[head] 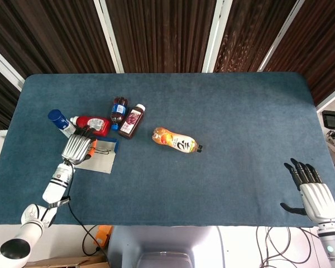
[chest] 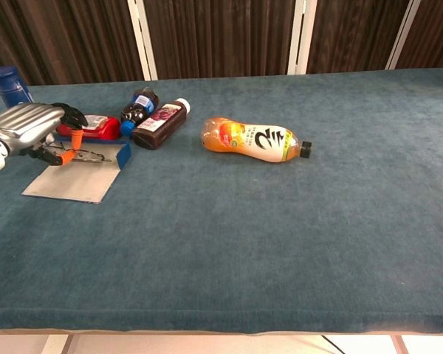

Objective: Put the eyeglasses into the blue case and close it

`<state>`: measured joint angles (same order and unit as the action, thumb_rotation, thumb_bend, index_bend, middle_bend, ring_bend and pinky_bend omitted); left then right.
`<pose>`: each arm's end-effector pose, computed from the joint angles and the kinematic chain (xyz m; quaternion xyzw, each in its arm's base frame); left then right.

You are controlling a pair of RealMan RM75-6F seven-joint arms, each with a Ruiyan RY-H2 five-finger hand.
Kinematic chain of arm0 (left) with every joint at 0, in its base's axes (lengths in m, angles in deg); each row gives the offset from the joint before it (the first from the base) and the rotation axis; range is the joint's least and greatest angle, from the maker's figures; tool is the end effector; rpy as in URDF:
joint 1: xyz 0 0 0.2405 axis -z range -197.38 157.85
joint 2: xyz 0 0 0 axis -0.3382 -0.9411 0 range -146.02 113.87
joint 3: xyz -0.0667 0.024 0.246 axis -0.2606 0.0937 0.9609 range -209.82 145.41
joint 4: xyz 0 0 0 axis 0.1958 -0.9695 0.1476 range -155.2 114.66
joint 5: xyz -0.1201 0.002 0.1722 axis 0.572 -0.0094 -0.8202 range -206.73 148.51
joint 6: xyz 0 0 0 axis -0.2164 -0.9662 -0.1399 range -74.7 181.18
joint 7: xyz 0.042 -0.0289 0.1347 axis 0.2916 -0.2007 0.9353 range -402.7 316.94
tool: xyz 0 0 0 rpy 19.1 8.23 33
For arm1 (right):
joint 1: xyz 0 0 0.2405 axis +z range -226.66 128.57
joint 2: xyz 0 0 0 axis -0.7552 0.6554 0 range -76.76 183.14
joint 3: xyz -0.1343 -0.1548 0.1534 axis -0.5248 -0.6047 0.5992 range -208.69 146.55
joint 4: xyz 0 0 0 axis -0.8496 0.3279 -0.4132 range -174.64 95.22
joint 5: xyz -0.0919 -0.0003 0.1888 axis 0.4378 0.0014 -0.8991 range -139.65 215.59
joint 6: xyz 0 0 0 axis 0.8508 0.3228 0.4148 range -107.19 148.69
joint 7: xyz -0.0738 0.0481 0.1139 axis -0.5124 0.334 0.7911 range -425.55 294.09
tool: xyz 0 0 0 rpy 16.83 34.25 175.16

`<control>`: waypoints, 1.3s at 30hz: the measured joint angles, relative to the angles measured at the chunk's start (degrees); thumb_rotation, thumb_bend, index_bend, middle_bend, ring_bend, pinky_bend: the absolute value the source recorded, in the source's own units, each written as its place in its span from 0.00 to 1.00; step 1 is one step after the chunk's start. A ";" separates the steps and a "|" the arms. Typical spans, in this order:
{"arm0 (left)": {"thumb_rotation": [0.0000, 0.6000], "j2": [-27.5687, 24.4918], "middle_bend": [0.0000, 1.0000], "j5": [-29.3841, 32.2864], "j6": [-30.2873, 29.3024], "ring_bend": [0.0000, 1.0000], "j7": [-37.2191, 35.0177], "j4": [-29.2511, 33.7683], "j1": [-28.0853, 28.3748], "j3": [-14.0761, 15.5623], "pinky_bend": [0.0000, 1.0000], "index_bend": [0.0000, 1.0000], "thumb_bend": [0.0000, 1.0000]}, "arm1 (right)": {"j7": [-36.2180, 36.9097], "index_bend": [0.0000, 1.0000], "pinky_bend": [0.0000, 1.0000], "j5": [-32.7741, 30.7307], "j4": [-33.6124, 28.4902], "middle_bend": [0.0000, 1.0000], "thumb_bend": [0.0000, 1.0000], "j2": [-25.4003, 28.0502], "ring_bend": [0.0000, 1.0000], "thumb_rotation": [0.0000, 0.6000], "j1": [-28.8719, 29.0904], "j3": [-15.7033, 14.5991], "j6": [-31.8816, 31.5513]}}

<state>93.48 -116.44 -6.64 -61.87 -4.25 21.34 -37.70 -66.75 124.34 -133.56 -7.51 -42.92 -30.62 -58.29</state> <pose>-0.2743 0.4130 0.0069 -0.7200 -0.2684 -0.3552 0.5324 -0.3156 -0.1777 0.1563 0.6362 -0.4054 0.3365 0.5636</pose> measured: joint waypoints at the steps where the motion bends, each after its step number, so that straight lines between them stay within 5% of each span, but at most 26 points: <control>1: 1.00 0.36 0.25 0.13 0.35 0.17 -0.22 -0.52 0.17 0.03 0.25 0.64 0.47 | 0.00 0.00 0.00 -0.01 0.00 0.00 0.07 0.00 0.00 1.00 0.00 0.00 0.01; 14: 1.00 3.06 0.27 2.55 3.12 0.17 -1.01 -5.20 1.28 -0.82 0.25 0.59 0.47 | -0.38 0.00 0.00 -0.18 -0.17 0.00 0.07 -0.09 0.00 1.00 -0.02 0.12 0.04; 30: 1.00 4.68 0.16 5.38 7.50 0.07 5.41 -6.74 1.97 -2.12 0.23 0.18 0.34 | 0.94 0.00 0.00 0.25 -0.10 0.00 0.07 0.45 0.00 1.00 -0.35 0.22 -0.72; 39: 1.00 4.40 0.08 7.16 8.90 0.01 10.66 -4.85 2.39 -3.32 0.20 0.07 0.28 | 1.46 0.00 0.00 0.79 -0.16 0.00 0.07 0.64 0.00 1.00 -0.42 0.10 -0.92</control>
<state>97.88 -109.28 2.25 -51.22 -9.11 23.73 -41.02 -65.29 125.14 -133.72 -6.87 -43.34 -30.52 -59.21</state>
